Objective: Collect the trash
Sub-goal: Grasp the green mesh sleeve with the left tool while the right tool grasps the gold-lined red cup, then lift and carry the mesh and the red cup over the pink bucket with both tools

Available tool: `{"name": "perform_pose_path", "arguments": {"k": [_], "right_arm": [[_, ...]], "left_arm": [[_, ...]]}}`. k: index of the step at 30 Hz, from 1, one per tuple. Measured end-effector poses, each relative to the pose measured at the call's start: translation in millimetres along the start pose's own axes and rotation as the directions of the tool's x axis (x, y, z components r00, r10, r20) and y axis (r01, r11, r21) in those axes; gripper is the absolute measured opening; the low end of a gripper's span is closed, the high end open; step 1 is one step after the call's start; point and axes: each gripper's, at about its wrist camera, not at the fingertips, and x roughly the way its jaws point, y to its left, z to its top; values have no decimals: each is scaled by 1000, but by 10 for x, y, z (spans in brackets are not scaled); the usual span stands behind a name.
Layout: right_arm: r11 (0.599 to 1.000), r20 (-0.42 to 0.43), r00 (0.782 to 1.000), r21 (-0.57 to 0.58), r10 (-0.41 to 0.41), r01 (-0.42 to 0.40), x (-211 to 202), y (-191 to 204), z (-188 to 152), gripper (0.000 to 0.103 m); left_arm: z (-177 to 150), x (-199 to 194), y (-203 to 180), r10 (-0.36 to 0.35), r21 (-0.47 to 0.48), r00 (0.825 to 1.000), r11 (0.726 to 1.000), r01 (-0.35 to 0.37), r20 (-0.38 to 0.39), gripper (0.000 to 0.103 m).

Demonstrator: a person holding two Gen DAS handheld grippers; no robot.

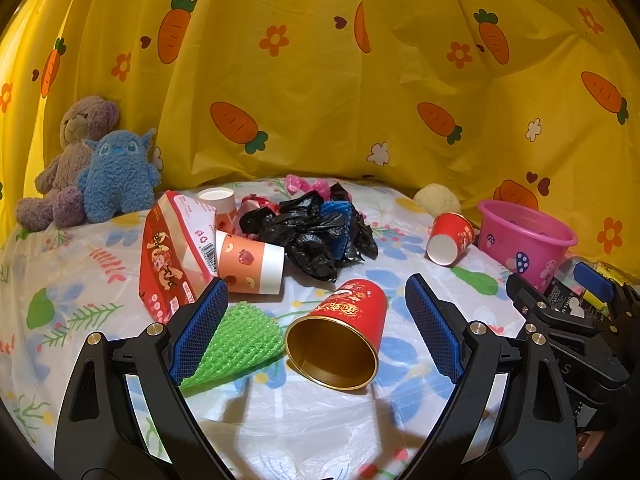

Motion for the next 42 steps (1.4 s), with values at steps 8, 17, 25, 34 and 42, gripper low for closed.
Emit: {"name": "perform_pose_path", "arguments": {"k": [8, 17, 25, 34, 42], "right_arm": [[995, 5, 996, -43, 92, -92, -15, 216, -66, 97], [948, -47, 960, -146, 278, -281, 29, 824, -263, 78], [925, -81, 944, -187, 321, -330, 108, 1087, -343, 50], [930, -111, 948, -193, 297, -314, 272, 1123, -424, 7], [944, -77, 959, -171, 273, -282, 277, 976, -397, 4]], "left_arm": [[-59, -153, 304, 74, -32, 997, 997, -73, 31, 89], [-226, -367, 819, 195, -83, 979, 978, -189, 67, 89], [-424, -271, 979, 163, -98, 987, 982, -162, -2, 83], [-543, -46, 1103, 98, -147, 989, 983, -114, -109, 61], [-574, 130, 1188, 7, -210, 983, 977, -46, -186, 31]]}}
